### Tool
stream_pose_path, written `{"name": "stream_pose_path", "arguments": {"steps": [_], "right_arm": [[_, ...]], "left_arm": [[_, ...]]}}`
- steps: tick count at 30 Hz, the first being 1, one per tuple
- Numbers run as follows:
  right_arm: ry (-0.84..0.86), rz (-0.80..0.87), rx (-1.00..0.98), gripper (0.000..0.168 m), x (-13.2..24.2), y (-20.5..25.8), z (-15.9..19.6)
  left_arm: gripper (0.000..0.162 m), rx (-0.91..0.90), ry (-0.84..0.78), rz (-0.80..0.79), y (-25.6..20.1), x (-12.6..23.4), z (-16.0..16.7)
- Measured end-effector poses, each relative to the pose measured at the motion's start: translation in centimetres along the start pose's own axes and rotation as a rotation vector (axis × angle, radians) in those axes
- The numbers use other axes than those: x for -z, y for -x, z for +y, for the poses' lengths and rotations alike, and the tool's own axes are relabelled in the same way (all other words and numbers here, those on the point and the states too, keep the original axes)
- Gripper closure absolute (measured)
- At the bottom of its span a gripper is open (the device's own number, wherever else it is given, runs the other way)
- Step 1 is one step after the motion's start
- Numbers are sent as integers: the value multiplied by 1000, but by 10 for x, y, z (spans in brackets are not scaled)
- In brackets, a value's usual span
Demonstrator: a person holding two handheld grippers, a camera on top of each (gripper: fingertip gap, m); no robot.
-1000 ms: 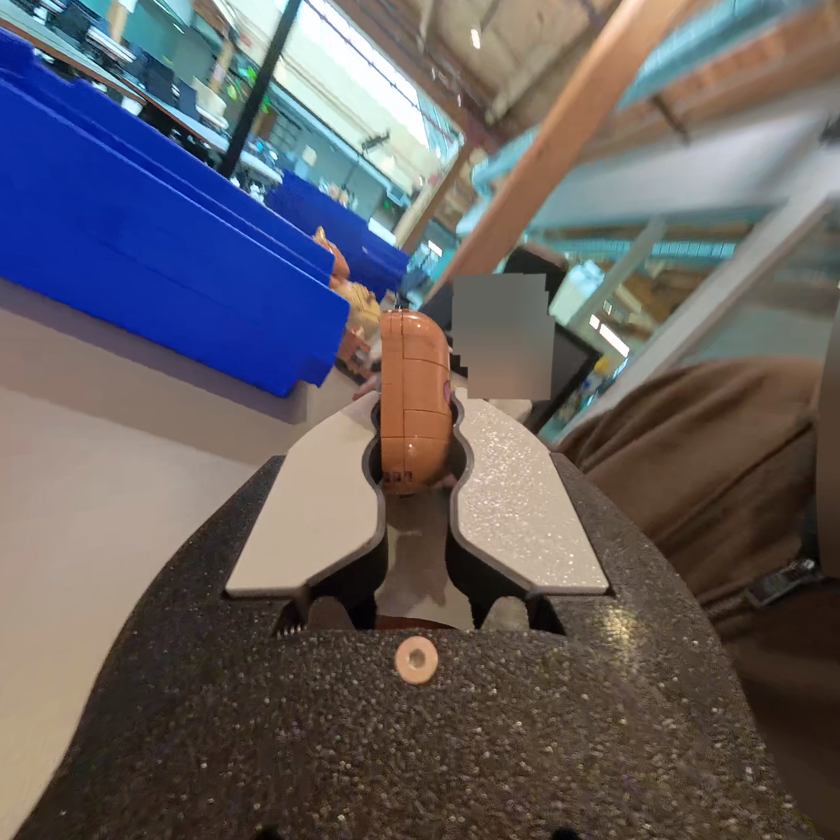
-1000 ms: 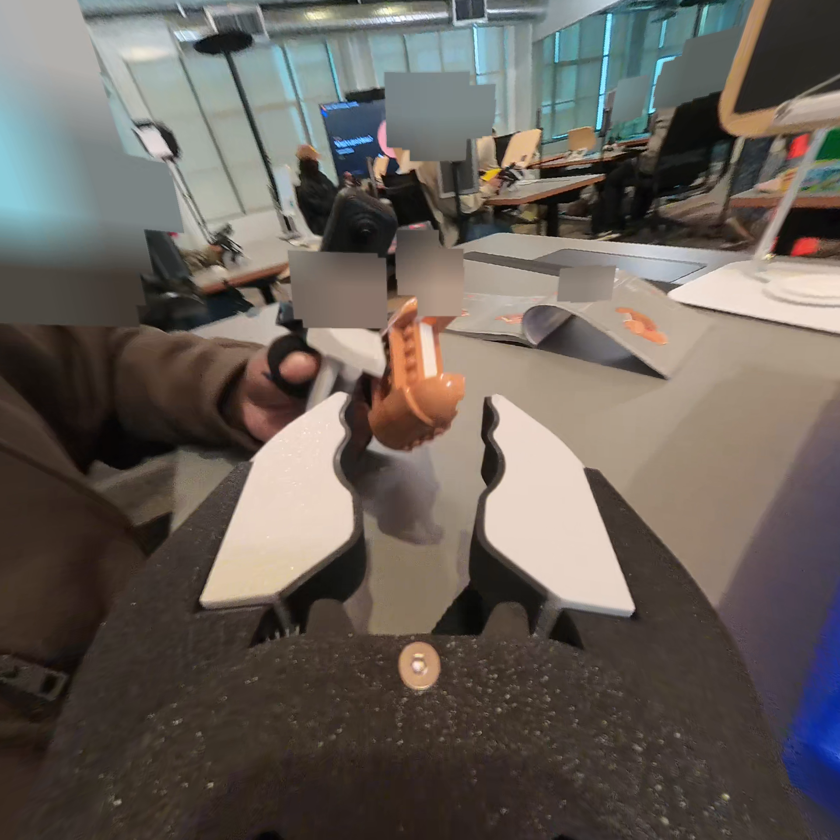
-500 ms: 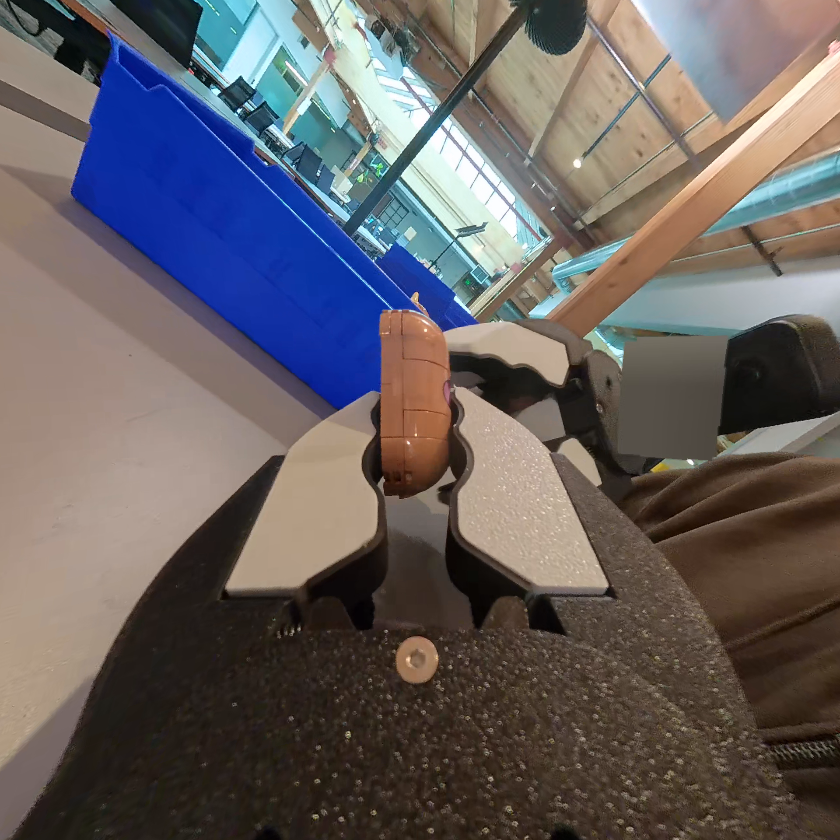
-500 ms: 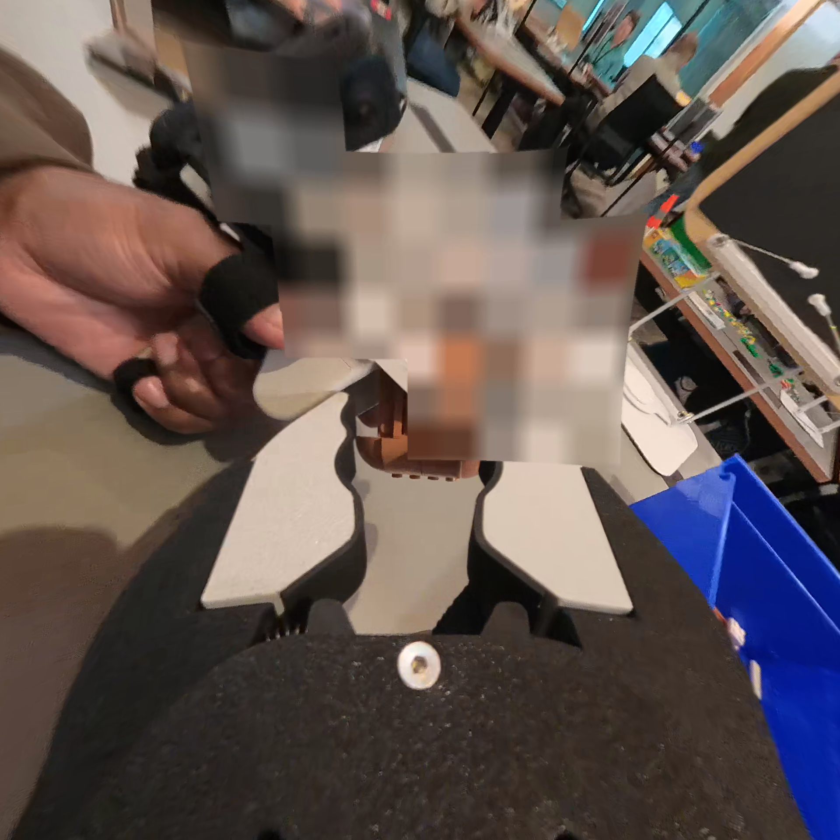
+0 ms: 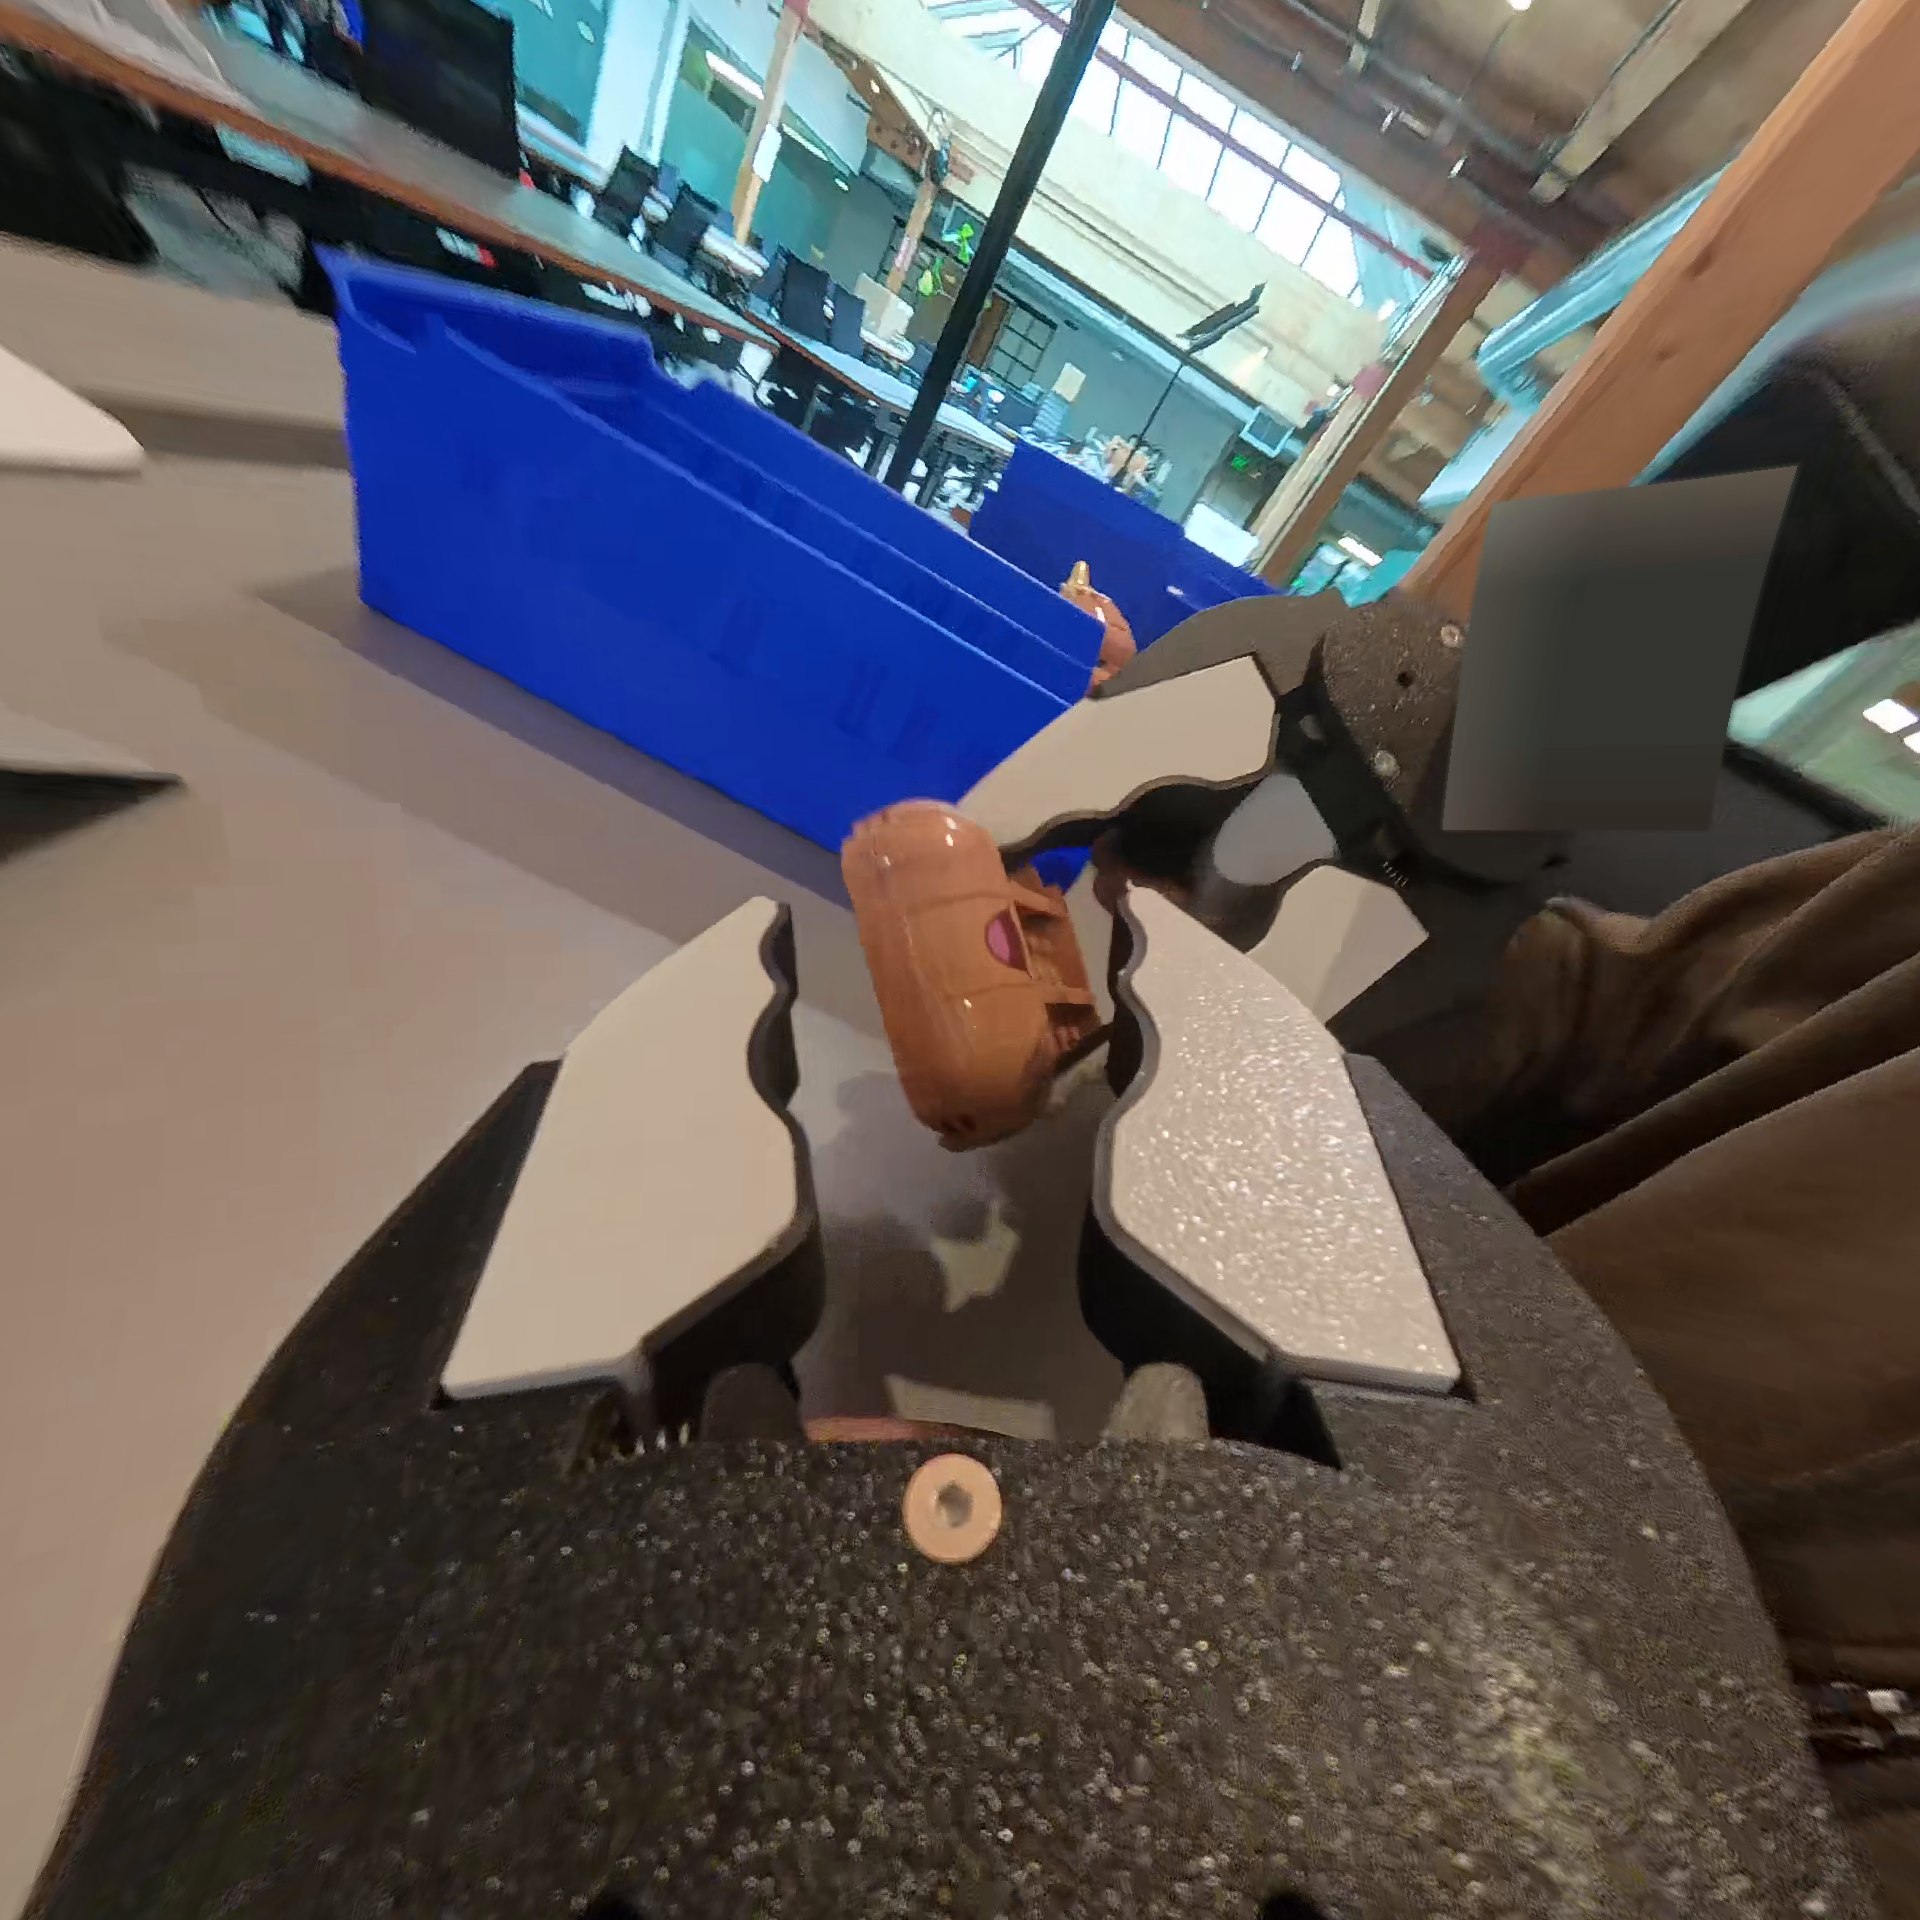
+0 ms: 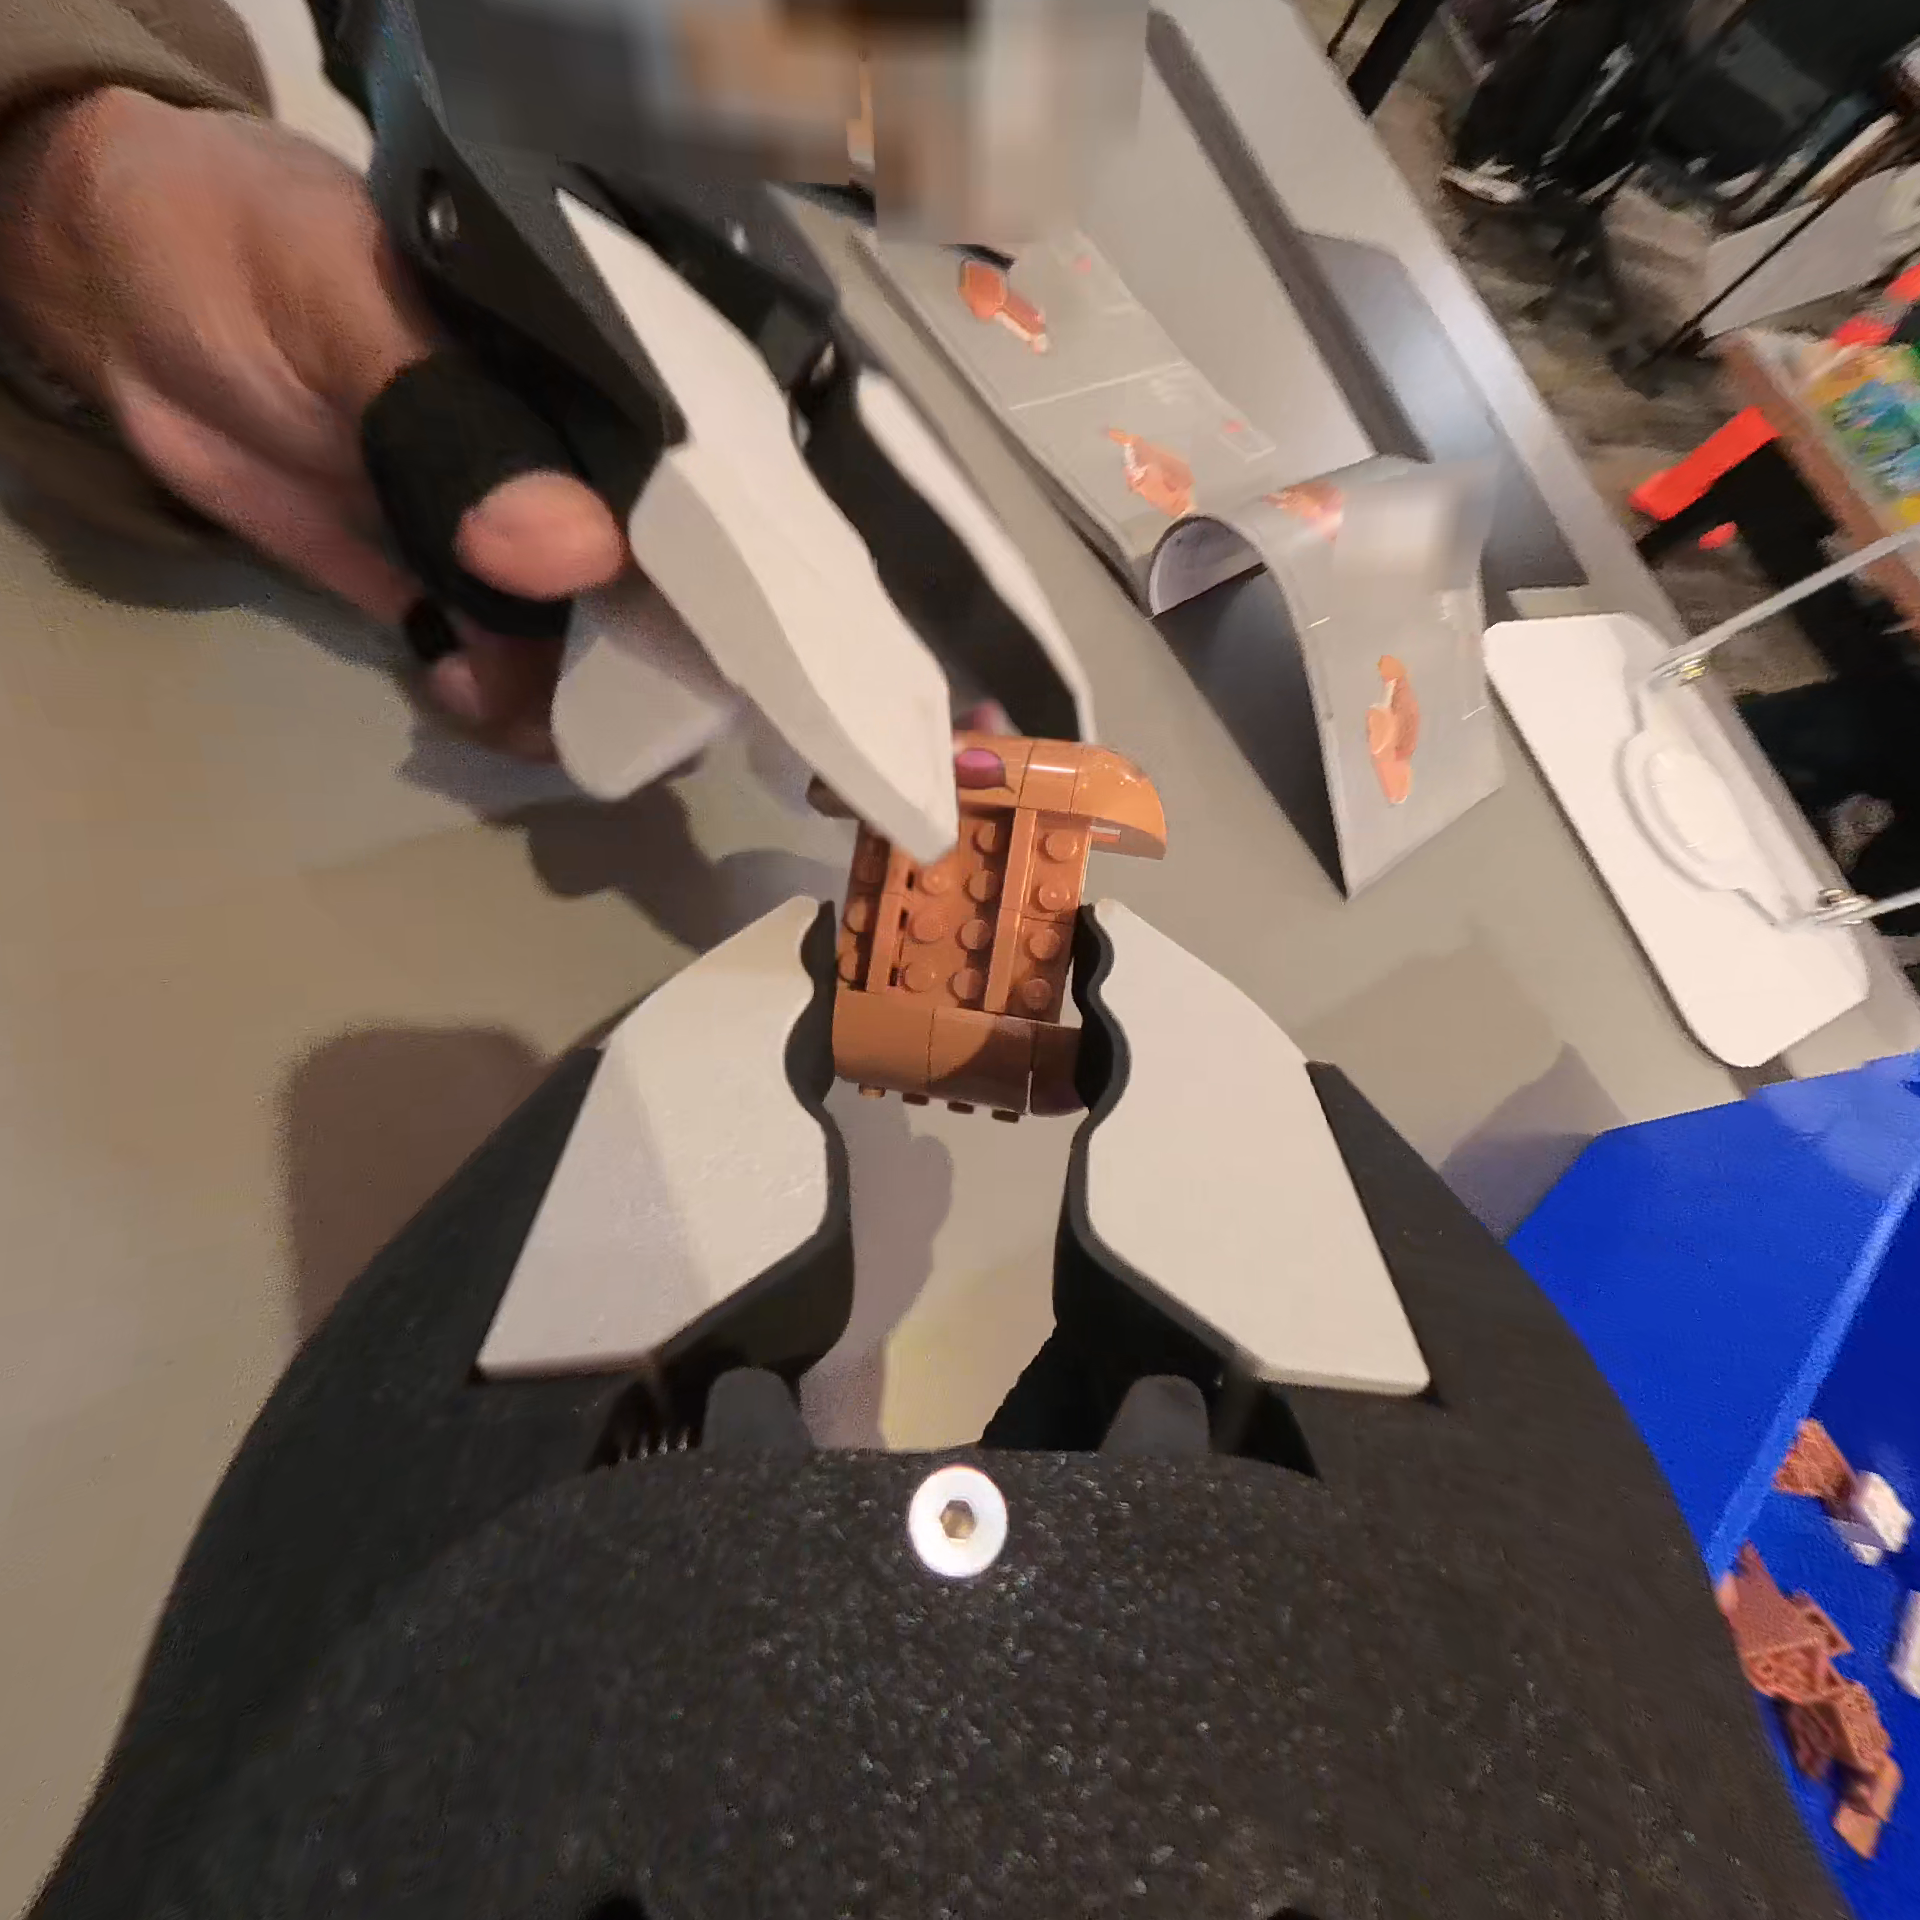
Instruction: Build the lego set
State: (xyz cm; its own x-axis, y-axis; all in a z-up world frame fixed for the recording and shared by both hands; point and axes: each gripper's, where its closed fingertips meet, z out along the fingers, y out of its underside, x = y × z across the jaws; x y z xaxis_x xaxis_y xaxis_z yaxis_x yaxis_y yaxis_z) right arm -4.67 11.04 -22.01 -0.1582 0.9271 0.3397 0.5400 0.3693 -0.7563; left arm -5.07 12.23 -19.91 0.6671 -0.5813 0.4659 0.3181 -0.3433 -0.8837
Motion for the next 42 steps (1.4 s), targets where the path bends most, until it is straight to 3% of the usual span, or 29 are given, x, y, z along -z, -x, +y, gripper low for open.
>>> {"name": "stream_pose_path", "arguments": {"steps": [8, 15, 21, 26, 29, 33, 35, 38, 42], "right_arm": [[121, -381, 62, 125, -7, 38, 15], [119, -527, 122, 125, -26, 69, 5], [144, -602, 72, 124, -39, 79, 19], [127, -500, 10, 116, -52, 63, 21], [58, -419, -18, 106, -49, 52, 13], [0, -359, -27, 106, -44, 51, 7], [-7, -336, -8, 108, -45, 54, 9], [-1, -321, 24, 109, -47, 58, 17], [-46, -295, 20, 114, -44, 55, 18]], "left_arm": [[94, -427, -192, -54, 4, 25, -40], [85, -461, -288, -69, 15, 36, -52], [76, -426, -290, -125, 31, 38, -55], [74, -483, -170, -307, 70, 45, -53], [81, -589, -66, -474, 101, 54, -49], [89, -707, 70, -634, 130, 61, -46], [95, -775, 193, -632, 134, 51, -43], [88, -890, 432, -652, 143, 29, -40], [94, -1048, 658, -676, 152, -2, -41]]}}
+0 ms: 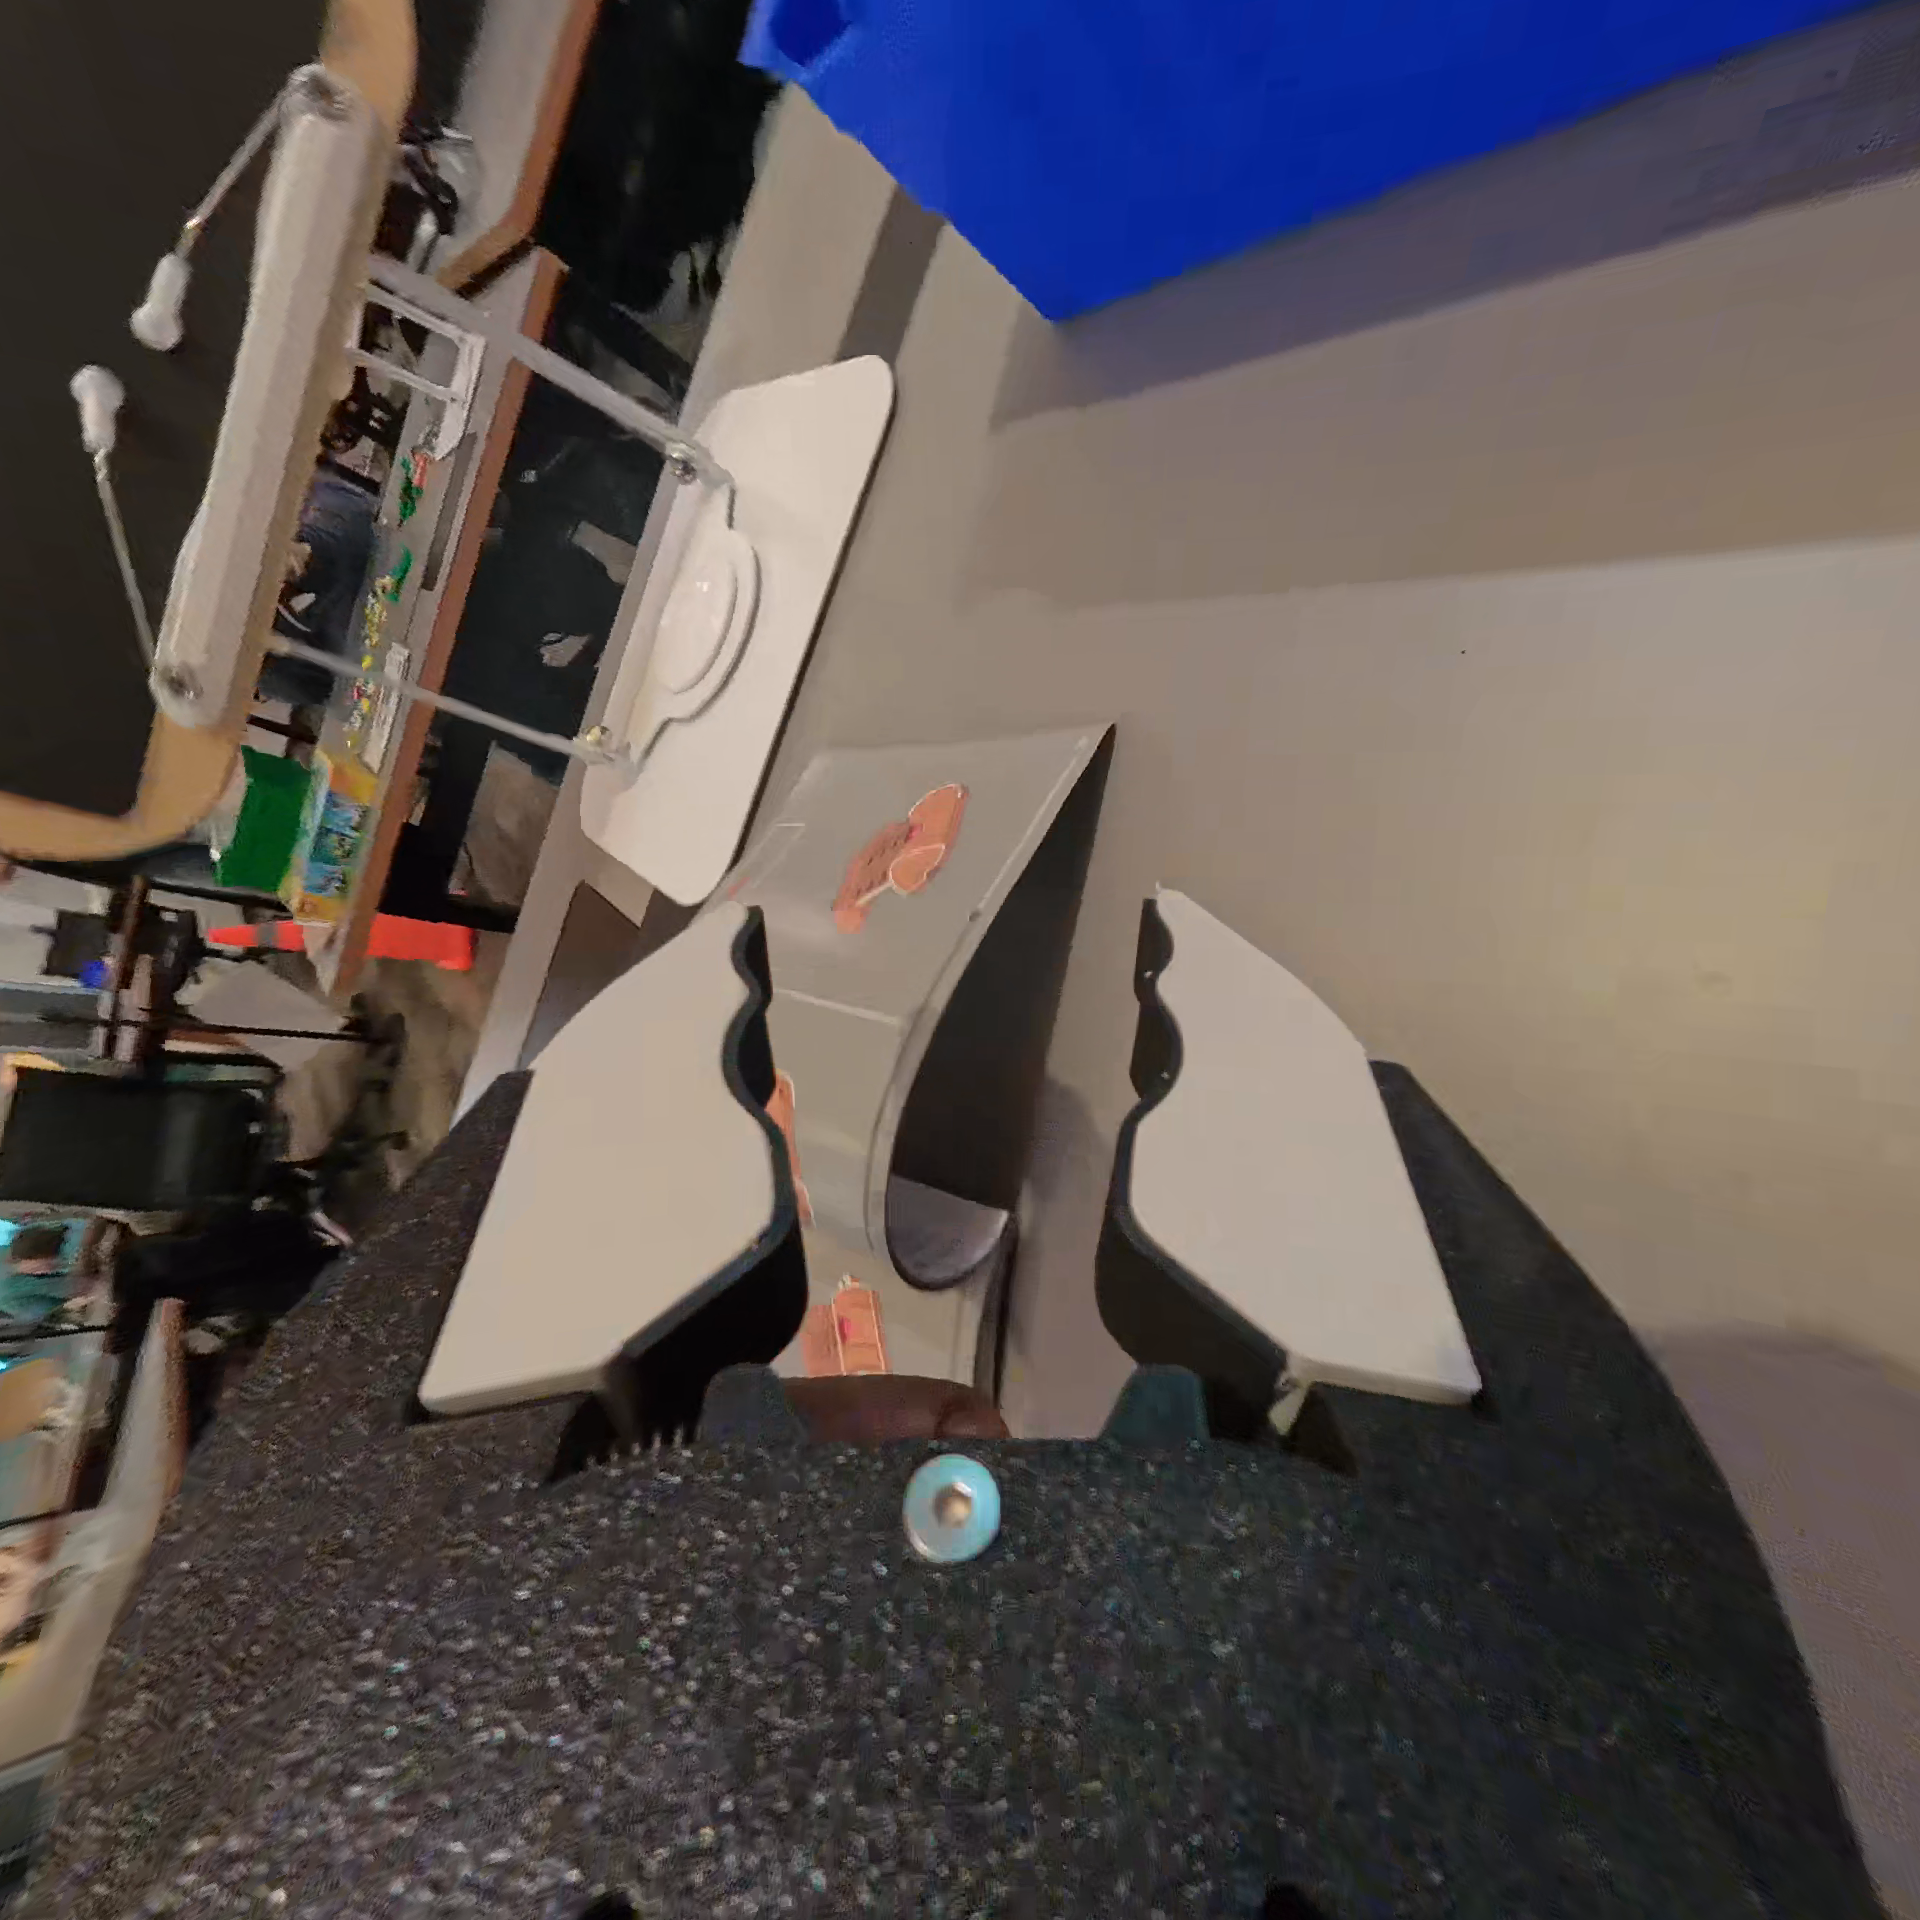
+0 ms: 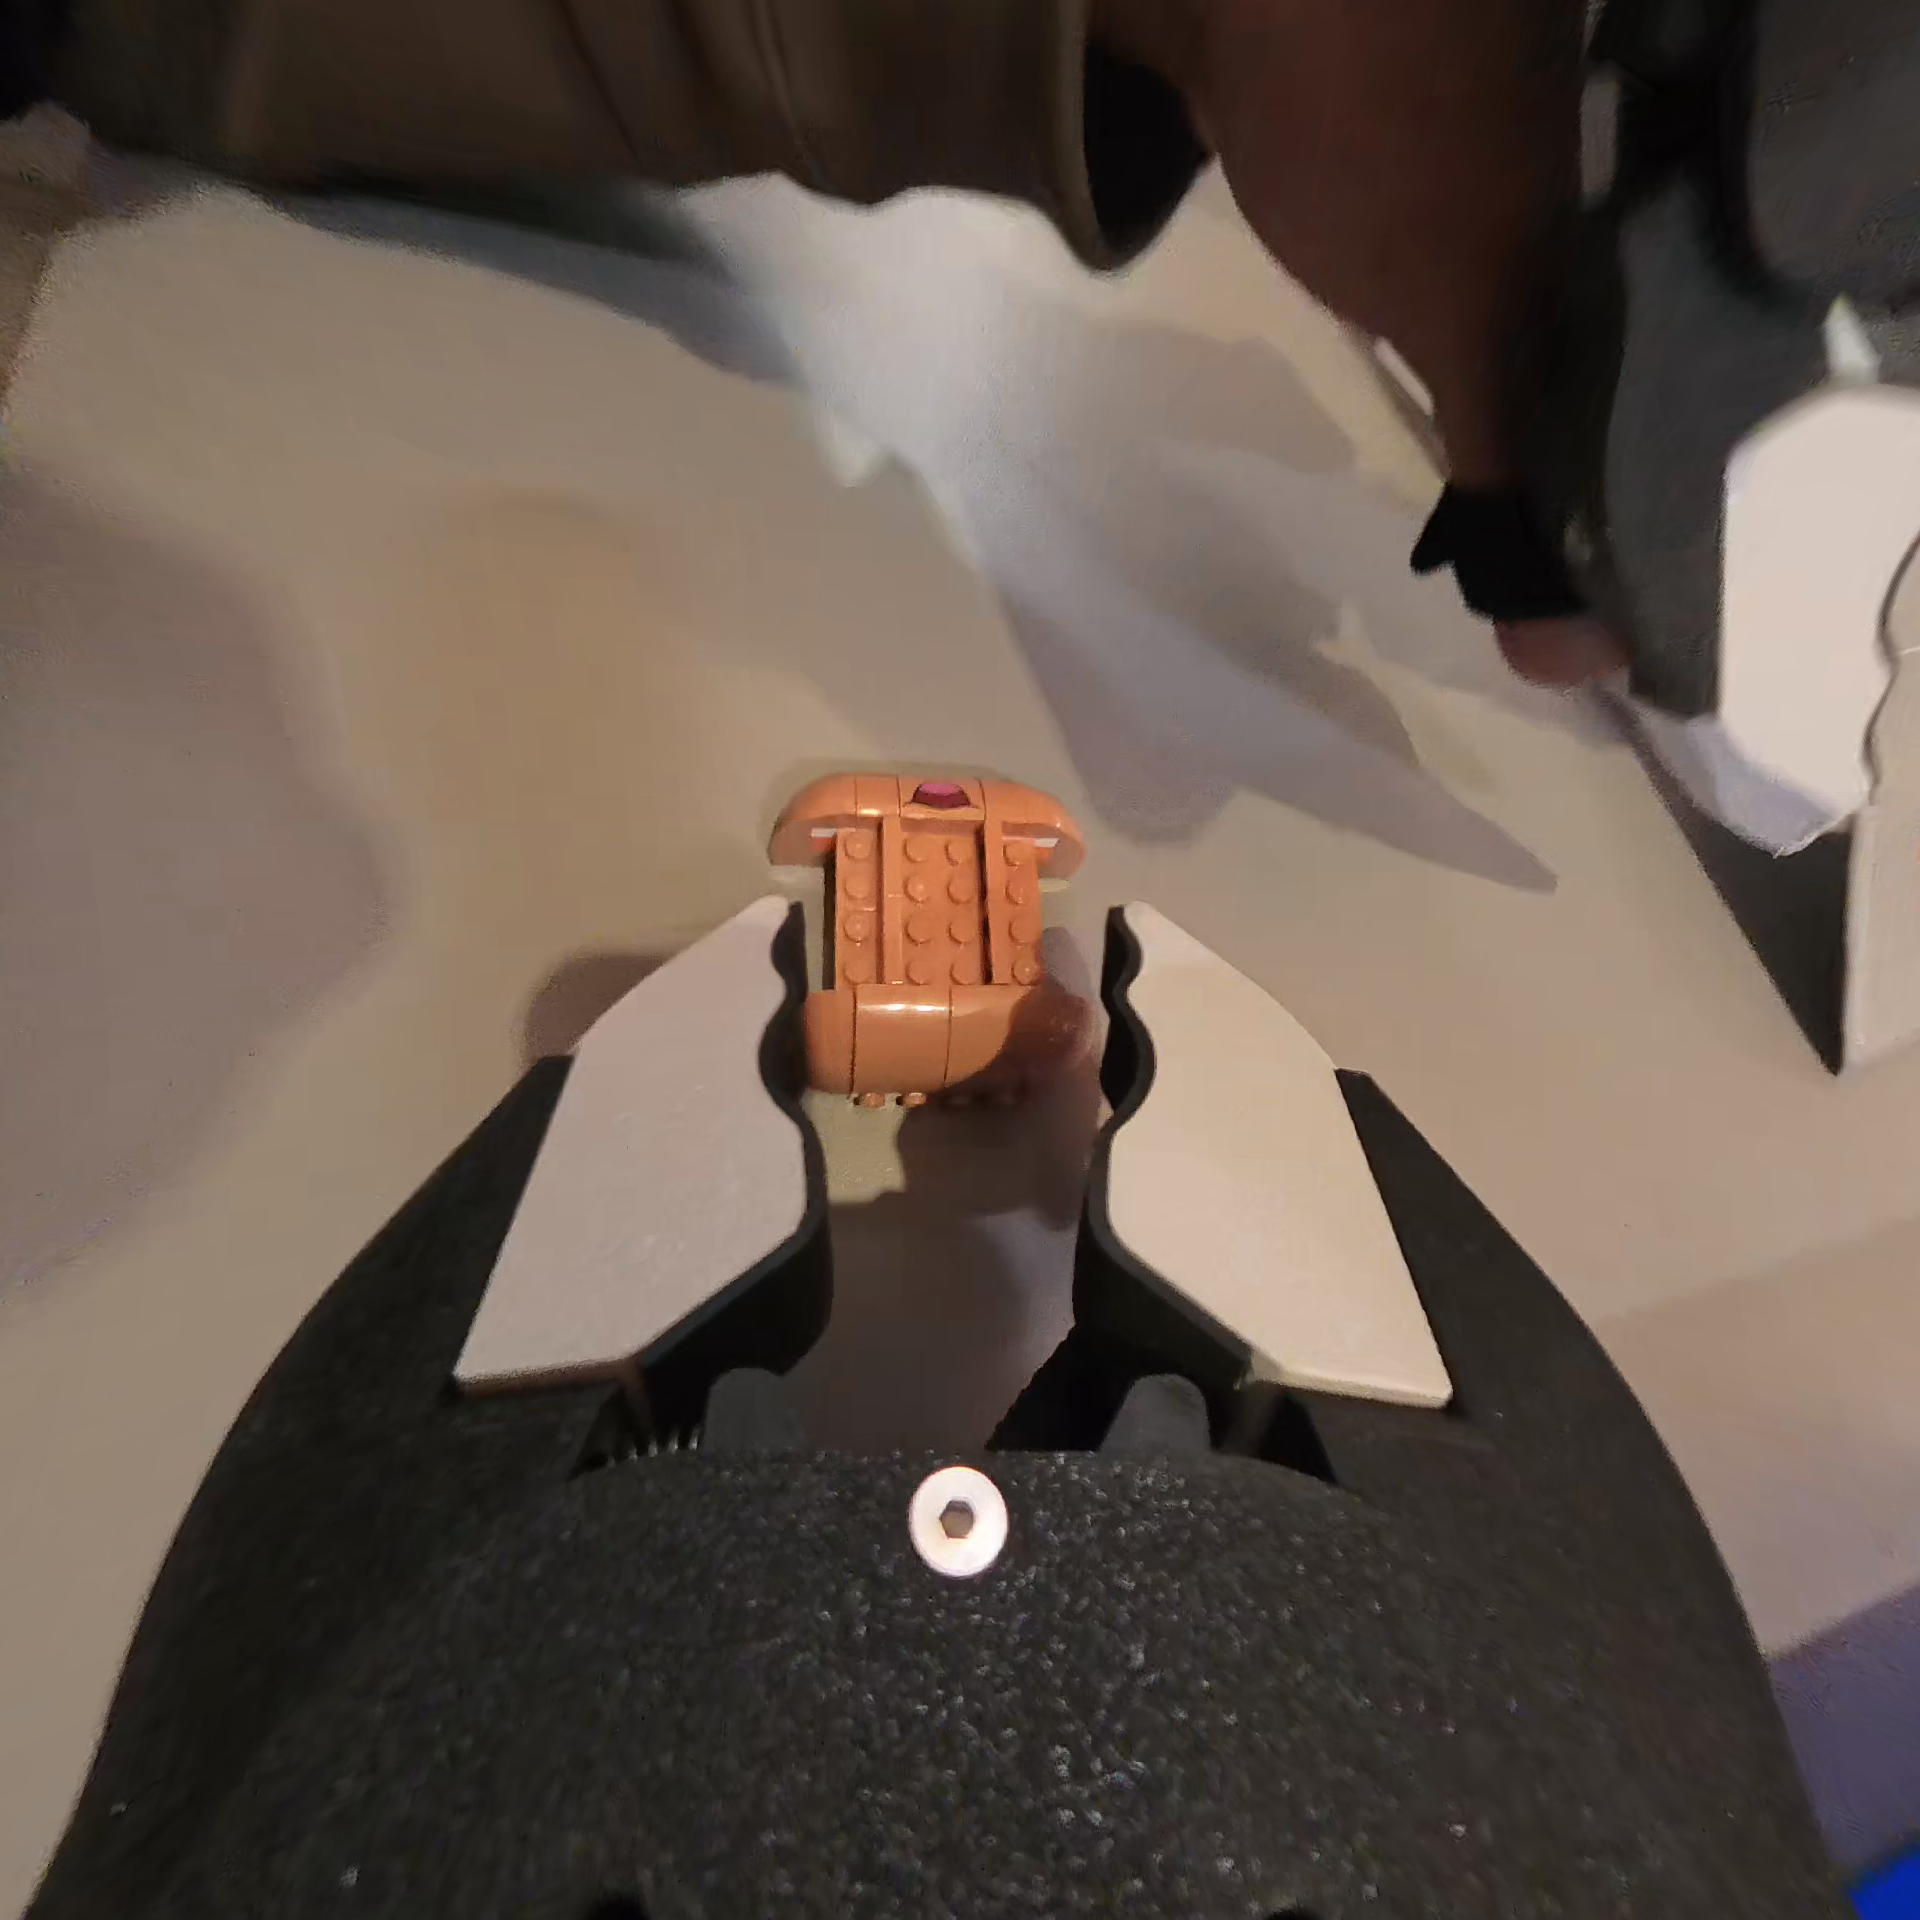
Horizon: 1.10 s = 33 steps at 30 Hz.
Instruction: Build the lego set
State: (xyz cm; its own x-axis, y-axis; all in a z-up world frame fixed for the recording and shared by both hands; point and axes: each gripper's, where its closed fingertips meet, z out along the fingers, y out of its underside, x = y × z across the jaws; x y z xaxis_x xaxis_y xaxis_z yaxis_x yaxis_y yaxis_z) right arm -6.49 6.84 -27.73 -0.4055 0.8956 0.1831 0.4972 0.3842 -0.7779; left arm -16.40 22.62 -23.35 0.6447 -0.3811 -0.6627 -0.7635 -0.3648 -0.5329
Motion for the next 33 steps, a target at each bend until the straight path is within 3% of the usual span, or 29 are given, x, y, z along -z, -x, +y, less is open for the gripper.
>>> {"name": "stream_pose_path", "arguments": {"steps": [4, 9, 20, 33], "right_arm": [[-29, 7, -30, 119, 7, -4, 1], [-79, -47, -18, 124, 18, 2, 3], [-134, -98, -60, 131, 24, 2, 0], [-136, -107, -73, 132, 24, 1, 0]], "left_arm": [[97, 11, 34, 71, -16, -26, -10], [96, 18, 177, 116, -25, -40, 12], [99, 67, 314, 258, -24, -21, 45], [98, 117, 288, 231, -2, -4, 53]]}}
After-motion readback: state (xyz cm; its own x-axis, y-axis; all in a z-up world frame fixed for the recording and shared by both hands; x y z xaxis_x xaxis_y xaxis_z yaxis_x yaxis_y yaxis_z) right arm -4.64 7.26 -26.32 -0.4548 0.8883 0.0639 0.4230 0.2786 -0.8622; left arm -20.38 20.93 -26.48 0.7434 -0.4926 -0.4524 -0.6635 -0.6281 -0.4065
